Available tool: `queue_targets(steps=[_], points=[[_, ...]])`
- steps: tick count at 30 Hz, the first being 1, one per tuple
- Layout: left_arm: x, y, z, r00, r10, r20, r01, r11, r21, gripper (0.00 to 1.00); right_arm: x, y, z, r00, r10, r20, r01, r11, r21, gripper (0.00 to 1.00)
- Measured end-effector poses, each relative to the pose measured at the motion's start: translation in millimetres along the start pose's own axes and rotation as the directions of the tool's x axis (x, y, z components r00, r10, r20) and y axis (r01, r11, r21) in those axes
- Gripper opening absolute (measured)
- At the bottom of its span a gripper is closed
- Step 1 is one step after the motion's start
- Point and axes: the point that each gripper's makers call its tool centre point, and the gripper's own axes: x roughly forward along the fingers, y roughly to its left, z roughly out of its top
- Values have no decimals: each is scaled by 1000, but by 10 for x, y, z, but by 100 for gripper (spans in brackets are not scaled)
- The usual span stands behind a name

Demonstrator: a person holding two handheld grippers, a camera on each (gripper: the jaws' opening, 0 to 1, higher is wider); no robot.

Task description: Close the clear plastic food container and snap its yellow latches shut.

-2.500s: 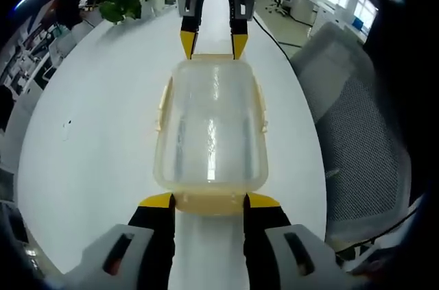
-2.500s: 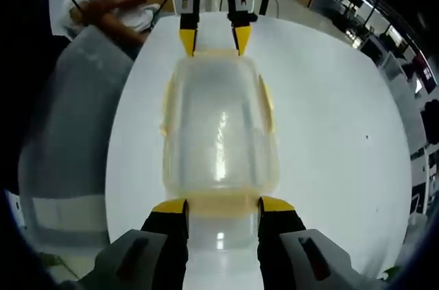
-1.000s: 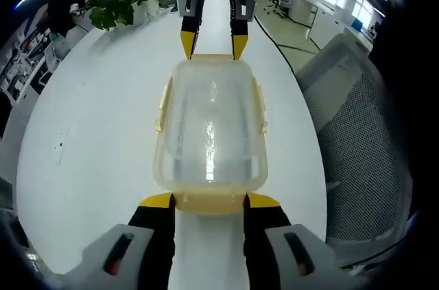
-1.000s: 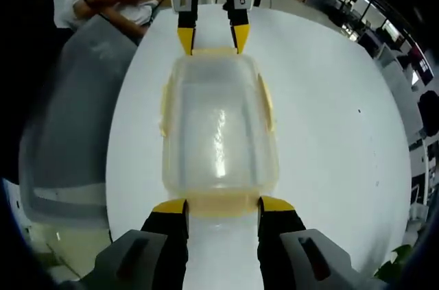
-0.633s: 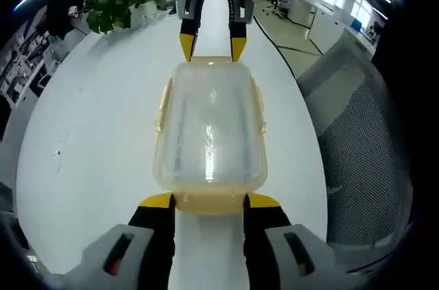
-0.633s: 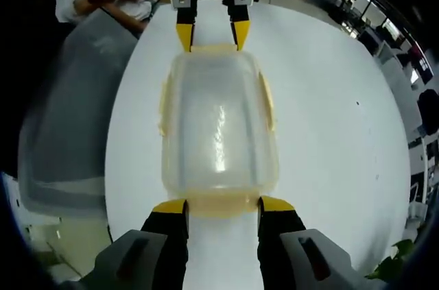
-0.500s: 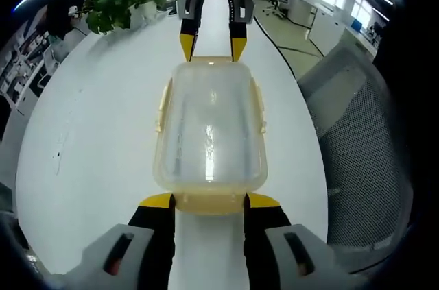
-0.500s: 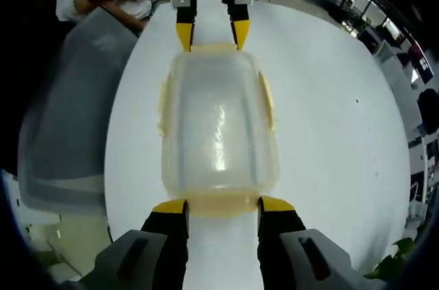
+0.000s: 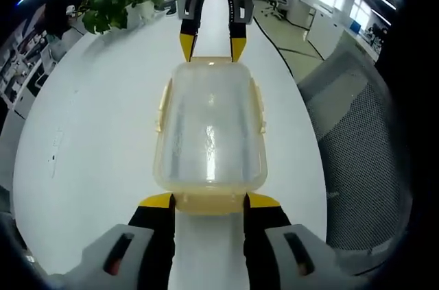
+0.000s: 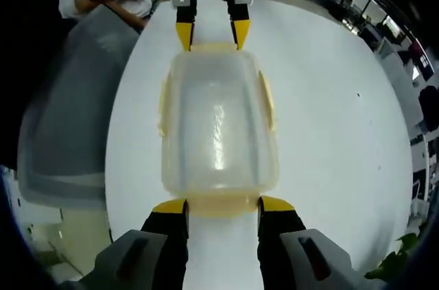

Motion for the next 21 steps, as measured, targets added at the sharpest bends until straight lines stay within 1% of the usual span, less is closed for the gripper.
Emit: queue_targets(steps=[6,11,16,20,21], points=[[21,10,-17,1000,2,-2,-2,1000,-9,37,28,-18,-8,1000,-6,1,6,1000,-9,38],[25,-9,44,1000,1,14,-1,1000,-17,37,2,-30,-47,1000,-7,-17,7,1000,-19,38],[28,-5,74,1000,1,23,0,1000,-20,37,-49,-36,-79,1000,-8,-9,8,1000,-17,38],[44,14,51,1000,-1,14,2,1000,-19,37,-5,-33,-59,1000,-12,-5,12,1000,-15,38],[52,22,26,1000,2,1,-2,1000,-18,37,2,-45,-48,1000,-16,-3,16,1000,-17,38]])
